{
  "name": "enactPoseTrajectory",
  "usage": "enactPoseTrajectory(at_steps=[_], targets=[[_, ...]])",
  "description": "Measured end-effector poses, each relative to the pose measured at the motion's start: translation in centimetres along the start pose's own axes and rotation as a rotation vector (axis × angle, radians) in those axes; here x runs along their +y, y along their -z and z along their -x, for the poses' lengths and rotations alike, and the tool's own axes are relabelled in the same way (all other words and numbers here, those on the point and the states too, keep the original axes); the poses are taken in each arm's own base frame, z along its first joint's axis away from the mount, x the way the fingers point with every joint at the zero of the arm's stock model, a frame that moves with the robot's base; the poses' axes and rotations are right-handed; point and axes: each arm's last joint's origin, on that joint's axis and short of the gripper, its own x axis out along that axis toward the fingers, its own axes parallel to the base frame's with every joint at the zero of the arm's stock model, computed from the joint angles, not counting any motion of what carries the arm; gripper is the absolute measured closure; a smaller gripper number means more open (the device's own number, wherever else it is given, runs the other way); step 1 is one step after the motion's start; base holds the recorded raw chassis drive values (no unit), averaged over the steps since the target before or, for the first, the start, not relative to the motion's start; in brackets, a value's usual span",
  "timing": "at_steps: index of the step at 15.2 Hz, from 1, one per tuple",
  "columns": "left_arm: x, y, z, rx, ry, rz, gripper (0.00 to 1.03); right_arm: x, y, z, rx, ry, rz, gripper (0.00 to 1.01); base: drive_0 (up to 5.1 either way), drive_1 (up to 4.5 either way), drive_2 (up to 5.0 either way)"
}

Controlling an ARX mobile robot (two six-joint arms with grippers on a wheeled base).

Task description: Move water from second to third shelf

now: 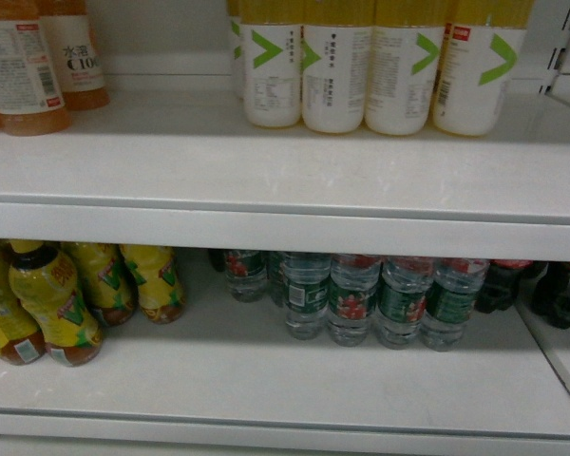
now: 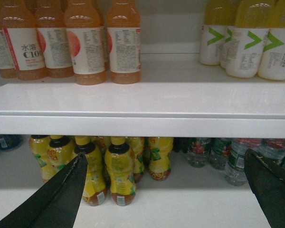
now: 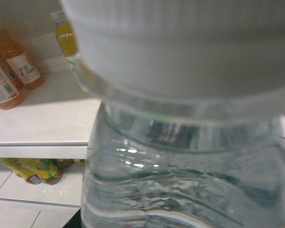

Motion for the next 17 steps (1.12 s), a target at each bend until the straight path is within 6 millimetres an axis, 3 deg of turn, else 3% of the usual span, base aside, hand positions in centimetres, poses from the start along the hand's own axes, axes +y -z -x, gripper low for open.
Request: enactPoseTrajectory(at_steps=[17], targets=[[0.0, 0.0, 0.0, 0.0, 0.0, 0.0, 0.05, 0.02, -0.04, 0.03, -0.004, -0.004, 0.001, 0.58, -4.5, 2.22, 2.2]])
